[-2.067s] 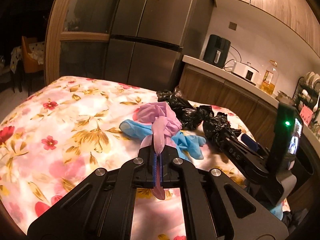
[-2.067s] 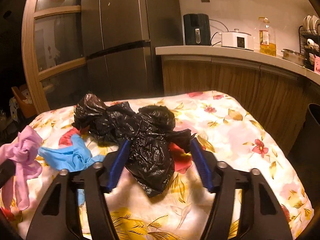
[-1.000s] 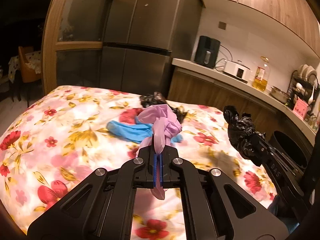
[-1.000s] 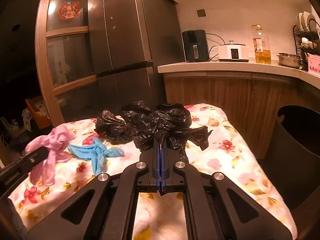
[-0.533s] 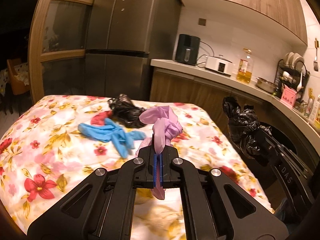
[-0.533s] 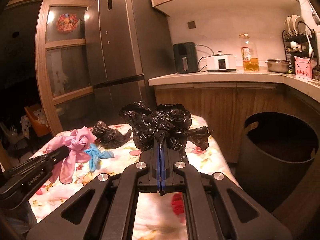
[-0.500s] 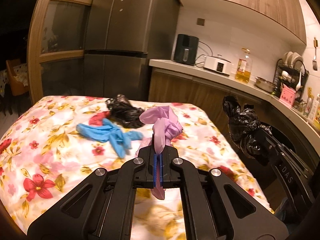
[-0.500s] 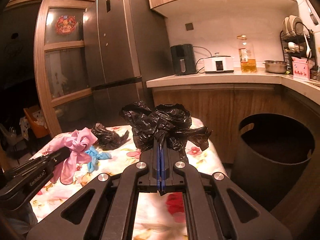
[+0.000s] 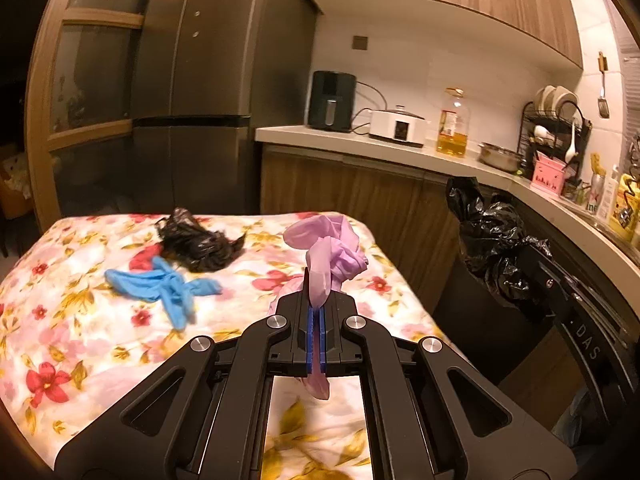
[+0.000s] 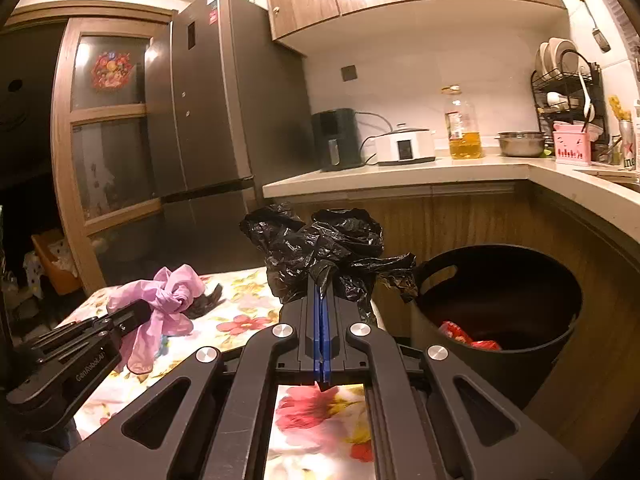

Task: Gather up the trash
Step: 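Carry the purple glove and black bags in both tools over the black bin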

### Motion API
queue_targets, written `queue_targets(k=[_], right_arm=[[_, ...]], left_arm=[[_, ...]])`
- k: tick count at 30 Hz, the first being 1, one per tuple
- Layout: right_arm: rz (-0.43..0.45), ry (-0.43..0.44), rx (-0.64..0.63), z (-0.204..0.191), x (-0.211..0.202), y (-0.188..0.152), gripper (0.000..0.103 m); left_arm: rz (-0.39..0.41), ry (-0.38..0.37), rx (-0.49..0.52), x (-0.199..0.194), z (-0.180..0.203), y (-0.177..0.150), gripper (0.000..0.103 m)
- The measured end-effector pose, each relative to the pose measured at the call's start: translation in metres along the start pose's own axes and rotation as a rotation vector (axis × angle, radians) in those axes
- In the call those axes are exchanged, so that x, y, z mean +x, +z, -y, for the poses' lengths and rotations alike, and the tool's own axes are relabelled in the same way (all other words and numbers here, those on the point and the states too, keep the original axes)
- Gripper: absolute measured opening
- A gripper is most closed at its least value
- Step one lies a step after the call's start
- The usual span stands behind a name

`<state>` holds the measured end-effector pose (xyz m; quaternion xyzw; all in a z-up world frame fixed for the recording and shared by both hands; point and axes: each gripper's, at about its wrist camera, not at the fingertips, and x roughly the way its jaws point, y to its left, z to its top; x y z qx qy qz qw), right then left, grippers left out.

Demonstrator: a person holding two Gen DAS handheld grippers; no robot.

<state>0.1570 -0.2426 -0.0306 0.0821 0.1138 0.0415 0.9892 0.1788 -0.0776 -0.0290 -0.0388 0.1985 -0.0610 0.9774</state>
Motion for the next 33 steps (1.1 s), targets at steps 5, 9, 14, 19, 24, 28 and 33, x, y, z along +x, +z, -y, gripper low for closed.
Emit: queue_targets(k=[5, 9, 14, 19, 24, 28, 33], right_arm=[[0.018, -0.032, 0.017, 0.018, -0.004, 0.006, 0.002], [0.031, -0.061, 0.028, 0.032, -0.007, 0.011, 0.002], [0.050, -0.109, 0.047, 0.055, -0.012, 0.017, 0.002], [0.064, -0.155, 0.059, 0.076, -0.014, 0.023, 0.002], [0.073, -0.192, 0.084, 0.096, -0.012, 0.030, 0.002], [0.081, -0.211, 0.096, 0.107, -0.011, 0.034, 0.002], [0.082, -0.223, 0.101, 0.117, -0.006, 0.035, 0.002]], left_arm=[[0.006, -0.028, 0.031, 0.007, 0.021, 0.005, 0.000], [0.011, -0.056, 0.053, 0.012, 0.039, 0.008, 0.000], [0.020, -0.100, 0.079, 0.020, 0.066, 0.013, 0.000], [0.031, -0.151, 0.106, 0.028, 0.096, 0.018, 0.000], [0.037, -0.198, 0.128, 0.038, 0.125, 0.024, 0.000], [0.037, -0.229, 0.142, 0.048, 0.143, 0.026, 0.000], [0.037, -0.257, 0.151, 0.058, 0.162, 0.029, 0.000]])
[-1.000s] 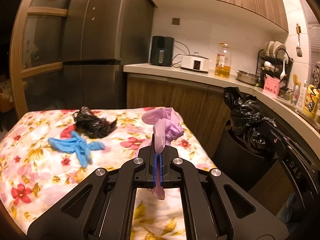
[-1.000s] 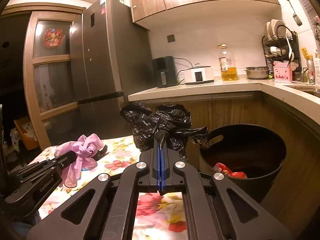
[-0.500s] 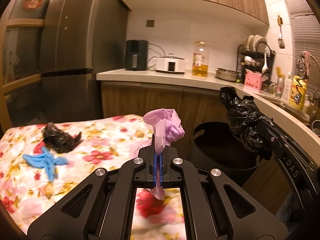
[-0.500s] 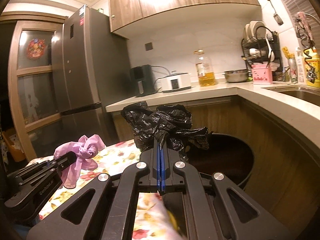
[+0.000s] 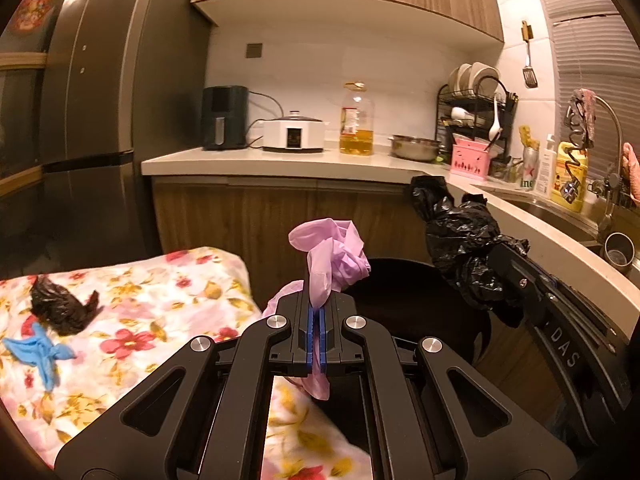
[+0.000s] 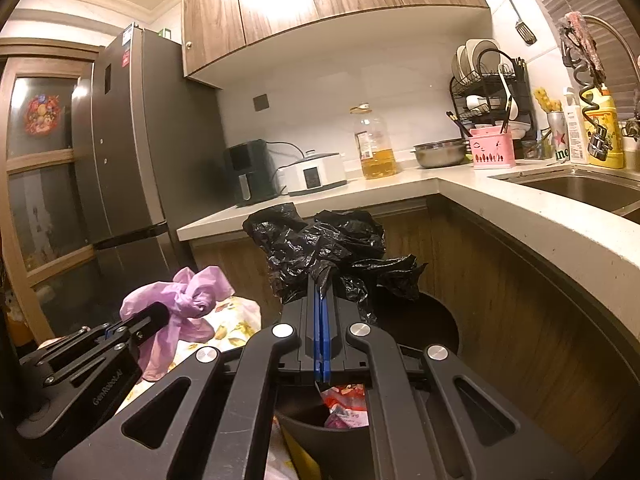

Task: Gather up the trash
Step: 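Carry the purple glove and black bags in both tools over the black bin, then open both tools to drop the purple glove and black bags into the bin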

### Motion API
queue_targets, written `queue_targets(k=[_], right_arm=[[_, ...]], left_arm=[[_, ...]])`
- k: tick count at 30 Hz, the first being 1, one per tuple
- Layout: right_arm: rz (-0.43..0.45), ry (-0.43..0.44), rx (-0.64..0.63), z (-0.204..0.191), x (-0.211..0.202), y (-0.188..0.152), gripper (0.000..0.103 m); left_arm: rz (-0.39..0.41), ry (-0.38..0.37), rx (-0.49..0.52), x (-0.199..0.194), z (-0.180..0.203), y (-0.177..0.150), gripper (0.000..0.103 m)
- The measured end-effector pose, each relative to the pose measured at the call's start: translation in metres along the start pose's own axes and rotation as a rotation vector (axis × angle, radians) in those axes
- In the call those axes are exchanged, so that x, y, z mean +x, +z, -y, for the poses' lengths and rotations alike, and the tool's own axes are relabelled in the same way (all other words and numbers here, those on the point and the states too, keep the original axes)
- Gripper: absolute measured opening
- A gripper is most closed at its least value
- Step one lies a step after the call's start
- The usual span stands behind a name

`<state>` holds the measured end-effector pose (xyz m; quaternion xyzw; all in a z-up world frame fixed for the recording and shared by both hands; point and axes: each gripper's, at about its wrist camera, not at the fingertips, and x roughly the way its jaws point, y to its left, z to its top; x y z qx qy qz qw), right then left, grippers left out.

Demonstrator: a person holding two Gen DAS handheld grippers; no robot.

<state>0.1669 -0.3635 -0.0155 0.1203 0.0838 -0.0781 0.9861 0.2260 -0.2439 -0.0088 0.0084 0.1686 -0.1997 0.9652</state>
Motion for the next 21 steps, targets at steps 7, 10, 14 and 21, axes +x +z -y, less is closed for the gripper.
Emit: queue_targets(k=[7, 10, 14, 21], right_arm=[[0.001, -0.015, 0.004, 0.009, 0.008, 0.001, 0.002], [-0.001, -0.018, 0.006, 0.012, 0.011, 0.001, 0.002], [-0.001, -0.018, 0.007, 0.014, 0.014, 0.001, 0.002], [-0.007, -0.018, 0.014, 0.019, 0.020, 0.001, 0.002]], left_arm=[[-0.007, -0.023, 0.004, 0.017, 0.011, 0.002, 0.000], [-0.011, -0.031, 0.006, 0.022, 0.015, 0.002, 0.000], [-0.016, -0.043, 0.009, 0.028, 0.017, 0.001, 0.000], [-0.030, -0.065, -0.001, 0.041, 0.020, -0.002, 0.000]])
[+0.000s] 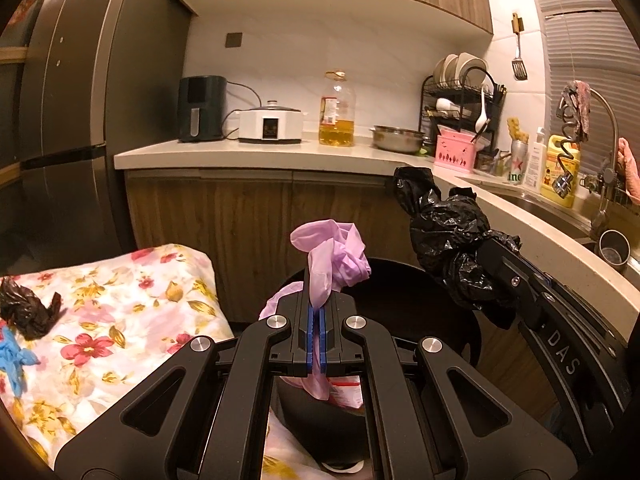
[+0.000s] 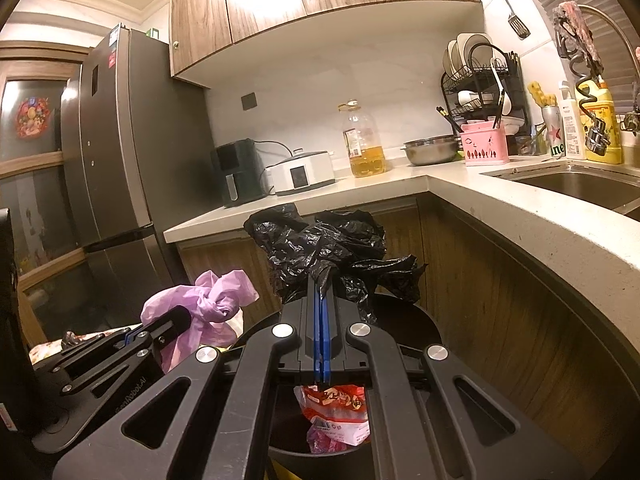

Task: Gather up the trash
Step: 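Open both tools to drop the purple glove and black bags into the bin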

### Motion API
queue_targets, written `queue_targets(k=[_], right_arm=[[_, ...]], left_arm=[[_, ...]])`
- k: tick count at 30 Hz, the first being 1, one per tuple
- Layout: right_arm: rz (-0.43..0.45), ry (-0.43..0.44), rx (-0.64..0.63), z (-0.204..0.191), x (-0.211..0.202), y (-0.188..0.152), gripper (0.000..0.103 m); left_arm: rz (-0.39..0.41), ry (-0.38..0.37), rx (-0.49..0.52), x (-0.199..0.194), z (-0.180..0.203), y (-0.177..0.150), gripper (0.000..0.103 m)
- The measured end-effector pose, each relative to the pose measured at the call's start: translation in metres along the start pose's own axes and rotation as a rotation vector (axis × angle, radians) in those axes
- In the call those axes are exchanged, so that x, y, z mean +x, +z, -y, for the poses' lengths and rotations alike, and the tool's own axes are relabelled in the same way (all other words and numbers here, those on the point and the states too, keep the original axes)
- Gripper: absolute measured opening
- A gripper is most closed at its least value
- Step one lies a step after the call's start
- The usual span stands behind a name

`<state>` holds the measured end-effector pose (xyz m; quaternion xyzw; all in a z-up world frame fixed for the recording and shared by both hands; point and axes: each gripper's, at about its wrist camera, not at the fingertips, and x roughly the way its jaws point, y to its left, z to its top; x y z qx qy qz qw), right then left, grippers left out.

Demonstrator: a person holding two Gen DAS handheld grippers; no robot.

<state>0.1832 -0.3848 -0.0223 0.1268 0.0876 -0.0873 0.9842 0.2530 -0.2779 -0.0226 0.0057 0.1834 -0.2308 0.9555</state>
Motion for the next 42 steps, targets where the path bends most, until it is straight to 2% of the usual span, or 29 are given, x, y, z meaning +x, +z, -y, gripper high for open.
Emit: queue_targets(k=[23, 24, 26, 28, 35, 39, 42], right_arm=[[-0.016, 0.018, 0.008, 0.008, 0.011, 0.001, 0.002], [-0.018, 0.018, 0.007, 0.008, 0.011, 0.001, 0.003], [-0.020, 0.017, 0.008, 0.008, 0.012, 0.000, 0.012], [-0.018, 0.016, 0.010, 0.009, 0.011, 0.000, 0.026], [-0.018, 0.005, 0.013, 0.013, 0.011, 0.000, 0.026], [-0.019, -0.005, 0.024, 0.017, 0.010, -0.001, 0.027], [-0.017, -0.008, 0.029, 0.019, 0.009, -0.001, 0.031]], left_arm=[[-0.037, -0.035, -0.001, 0.019, -0.001, -0.009, 0.001], [-0.037, -0.036, -0.002, 0.019, 0.000, -0.009, 0.001], [-0.040, -0.039, -0.004, 0.020, 0.000, -0.010, 0.001], [-0.044, -0.046, 0.000, 0.021, 0.001, -0.011, 0.001], [-0.076, -0.065, 0.006, 0.026, 0.001, -0.016, 0.002], [-0.088, -0.055, 0.006, 0.028, 0.000, -0.020, 0.016], [-0.084, -0.049, 0.002, 0.025, -0.001, -0.022, 0.036]])
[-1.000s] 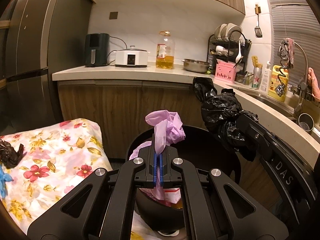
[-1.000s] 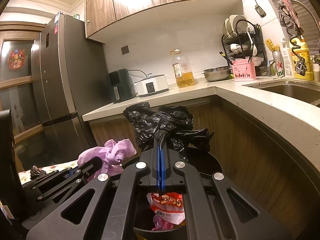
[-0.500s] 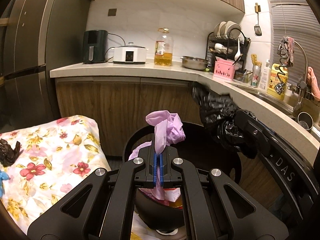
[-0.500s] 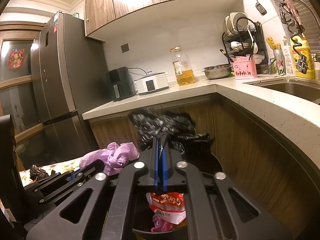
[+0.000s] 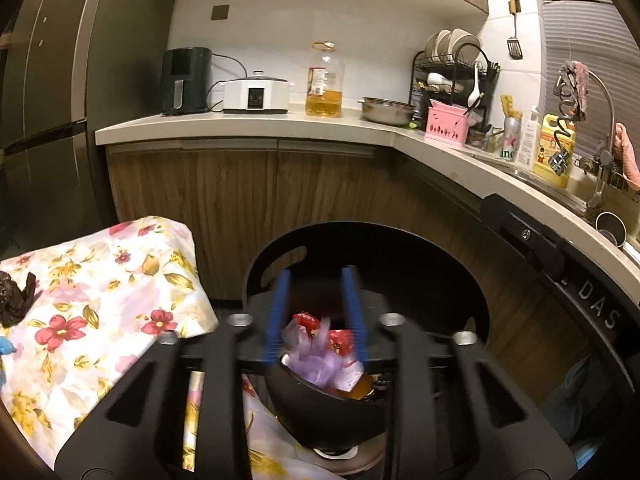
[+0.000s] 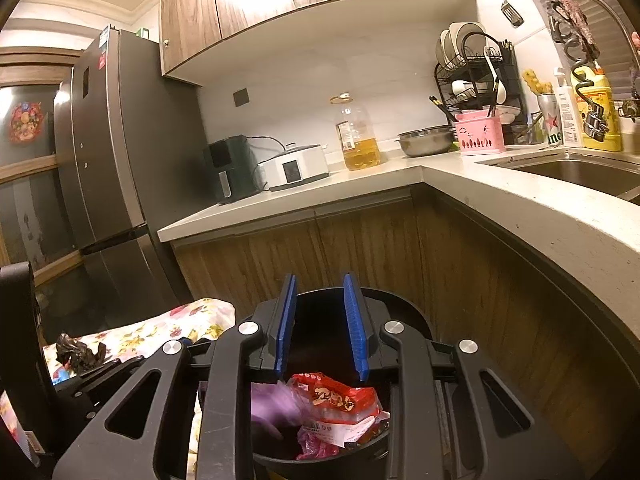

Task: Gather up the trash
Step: 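Open both tools to drop the purple glove and black bags into the bin, then move both tools back to the remaining trash on the sheet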

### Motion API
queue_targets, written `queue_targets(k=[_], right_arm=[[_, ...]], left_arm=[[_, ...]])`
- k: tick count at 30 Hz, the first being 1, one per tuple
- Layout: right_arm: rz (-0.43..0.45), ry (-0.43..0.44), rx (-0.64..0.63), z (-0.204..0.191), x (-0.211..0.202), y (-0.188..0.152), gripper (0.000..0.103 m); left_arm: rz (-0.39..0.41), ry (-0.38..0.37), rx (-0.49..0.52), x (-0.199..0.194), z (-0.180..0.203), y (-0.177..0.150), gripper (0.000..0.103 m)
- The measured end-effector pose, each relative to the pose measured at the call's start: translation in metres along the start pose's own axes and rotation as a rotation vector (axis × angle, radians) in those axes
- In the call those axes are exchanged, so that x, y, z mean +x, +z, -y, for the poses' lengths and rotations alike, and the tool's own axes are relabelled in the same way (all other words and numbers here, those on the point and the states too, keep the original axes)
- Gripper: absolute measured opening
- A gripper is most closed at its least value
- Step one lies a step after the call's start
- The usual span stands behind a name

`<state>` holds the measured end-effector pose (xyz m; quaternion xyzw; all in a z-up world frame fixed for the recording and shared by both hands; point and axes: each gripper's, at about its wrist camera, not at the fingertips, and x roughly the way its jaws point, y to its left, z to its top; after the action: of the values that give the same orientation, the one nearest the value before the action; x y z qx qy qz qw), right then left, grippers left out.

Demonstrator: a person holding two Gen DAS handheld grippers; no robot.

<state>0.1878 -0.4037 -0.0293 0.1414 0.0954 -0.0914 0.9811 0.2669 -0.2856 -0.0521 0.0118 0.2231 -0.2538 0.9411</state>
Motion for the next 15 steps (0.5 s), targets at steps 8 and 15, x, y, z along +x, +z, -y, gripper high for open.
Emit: queue_targets(k=[8, 15], right_arm=[[0.001, -0.002, 0.000, -0.003, -0.004, -0.002, 0.045], [0.001, 0.005, 0.001, -0.009, -0.010, -0.004, 0.062]], left_arm=[[0.021, 0.041, -0.049, -0.015, -0.012, -0.003, 0.066], [0.058, 0.087, -0.081, -0.041, -0.028, -0.009, 0.084]])
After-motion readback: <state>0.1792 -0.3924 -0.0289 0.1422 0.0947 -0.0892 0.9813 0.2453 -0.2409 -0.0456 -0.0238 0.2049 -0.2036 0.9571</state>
